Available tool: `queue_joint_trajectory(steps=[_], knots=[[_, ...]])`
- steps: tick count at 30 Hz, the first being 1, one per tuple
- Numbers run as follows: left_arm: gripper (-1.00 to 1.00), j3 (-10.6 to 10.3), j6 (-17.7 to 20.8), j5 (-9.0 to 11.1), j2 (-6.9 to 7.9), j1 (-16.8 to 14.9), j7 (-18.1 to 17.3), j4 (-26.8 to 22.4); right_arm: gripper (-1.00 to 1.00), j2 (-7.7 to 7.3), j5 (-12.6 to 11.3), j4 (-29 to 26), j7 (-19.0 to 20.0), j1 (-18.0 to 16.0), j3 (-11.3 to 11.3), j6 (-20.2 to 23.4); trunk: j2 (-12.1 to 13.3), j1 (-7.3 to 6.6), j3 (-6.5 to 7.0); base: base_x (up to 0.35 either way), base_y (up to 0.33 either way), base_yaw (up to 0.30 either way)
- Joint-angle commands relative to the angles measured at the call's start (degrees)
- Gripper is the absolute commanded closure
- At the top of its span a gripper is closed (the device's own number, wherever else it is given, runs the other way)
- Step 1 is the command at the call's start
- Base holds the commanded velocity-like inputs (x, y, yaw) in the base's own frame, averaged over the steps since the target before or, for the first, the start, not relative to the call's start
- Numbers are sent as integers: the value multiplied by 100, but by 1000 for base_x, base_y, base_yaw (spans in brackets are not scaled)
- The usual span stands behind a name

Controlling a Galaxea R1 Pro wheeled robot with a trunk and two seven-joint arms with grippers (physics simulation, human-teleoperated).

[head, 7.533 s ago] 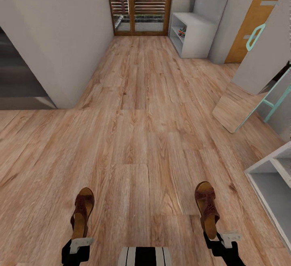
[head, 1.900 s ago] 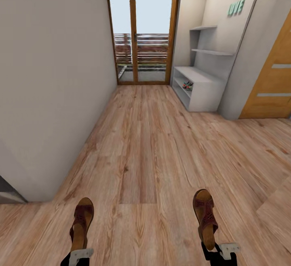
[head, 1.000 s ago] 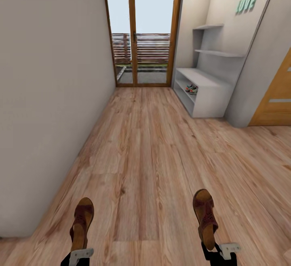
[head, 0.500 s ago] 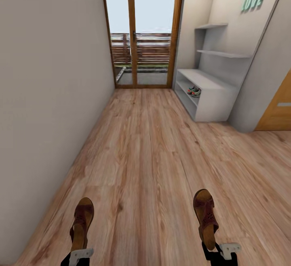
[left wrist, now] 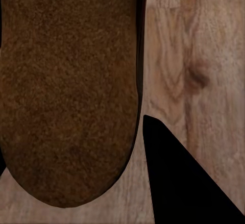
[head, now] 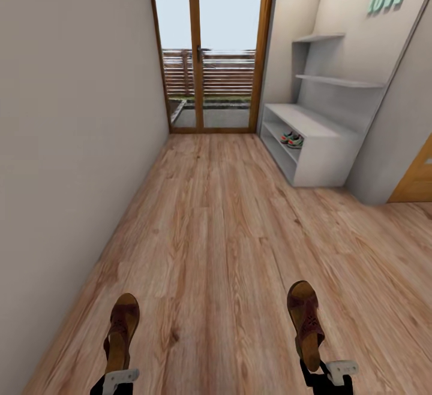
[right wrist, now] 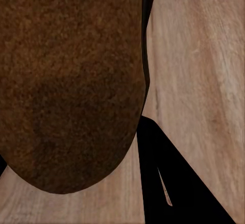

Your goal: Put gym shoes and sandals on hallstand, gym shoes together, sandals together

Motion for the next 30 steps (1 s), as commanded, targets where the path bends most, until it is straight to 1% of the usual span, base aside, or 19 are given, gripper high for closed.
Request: queue_joint_trajectory(steps=[1, 10, 21, 30], knots=[[100, 31, -20, -80, -3, -4, 29, 5, 100, 1, 28, 3, 32, -4, -47, -15, -2, 2, -5, 338, 0, 0], [100, 32, -20, -80, -3, -4, 30, 5, 100, 1, 33, 3, 34, -4, -47, -14, -2, 2, -5, 338, 4, 0], [100, 31, -20, -80, -3, -4, 30, 5, 100, 1, 35, 3, 34, -4, -47, -14, -2, 2, -5, 338, 83, 0], [100, 28, -20, -80, -3, -4, 28, 5, 100, 1, 35, 3, 36, -5, -47, -14, -2, 2, -5, 339, 14, 0]])
